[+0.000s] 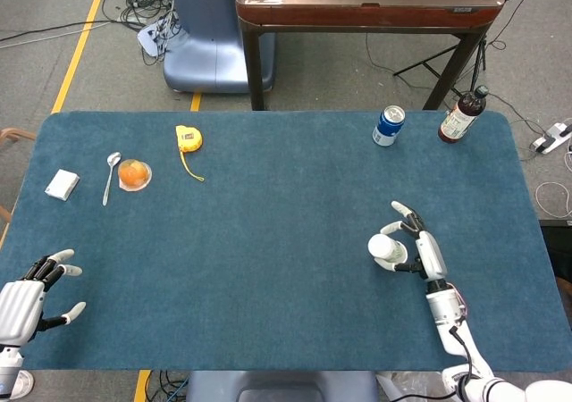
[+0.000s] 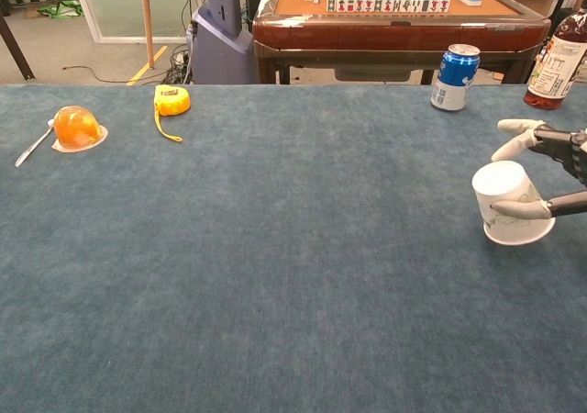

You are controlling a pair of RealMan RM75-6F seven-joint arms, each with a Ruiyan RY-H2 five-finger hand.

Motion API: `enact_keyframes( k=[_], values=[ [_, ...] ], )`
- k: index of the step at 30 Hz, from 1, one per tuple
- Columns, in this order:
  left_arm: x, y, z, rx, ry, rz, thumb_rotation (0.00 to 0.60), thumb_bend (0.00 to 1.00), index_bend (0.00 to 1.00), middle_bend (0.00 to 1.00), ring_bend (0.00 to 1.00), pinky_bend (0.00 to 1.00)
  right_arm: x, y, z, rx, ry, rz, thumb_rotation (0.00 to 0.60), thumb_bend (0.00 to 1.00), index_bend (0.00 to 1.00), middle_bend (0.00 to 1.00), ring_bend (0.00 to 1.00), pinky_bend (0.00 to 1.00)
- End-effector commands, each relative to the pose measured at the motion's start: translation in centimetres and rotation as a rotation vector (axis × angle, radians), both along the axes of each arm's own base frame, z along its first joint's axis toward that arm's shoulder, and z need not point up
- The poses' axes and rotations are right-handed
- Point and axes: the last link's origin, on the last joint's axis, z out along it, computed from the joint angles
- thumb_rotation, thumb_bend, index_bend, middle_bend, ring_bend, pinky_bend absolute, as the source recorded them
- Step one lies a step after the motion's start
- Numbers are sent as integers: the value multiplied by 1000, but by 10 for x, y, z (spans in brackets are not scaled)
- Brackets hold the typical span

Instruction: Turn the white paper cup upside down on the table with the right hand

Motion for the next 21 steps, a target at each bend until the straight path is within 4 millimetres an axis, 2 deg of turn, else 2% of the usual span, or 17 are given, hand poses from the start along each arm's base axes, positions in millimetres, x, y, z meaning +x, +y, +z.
enact_keyframes(
  k=[1,21],
  values=[
    [0,0,0,0,1,0,600,148,387,208,169,420,-1,1,1,-2,7,3,600,0,507,92,0,0],
    [0,0,0,1,1,2,600,148,387,208,169,420,-12,7,7,-13,34,-4,600,0,339,47,0,0]
  ],
)
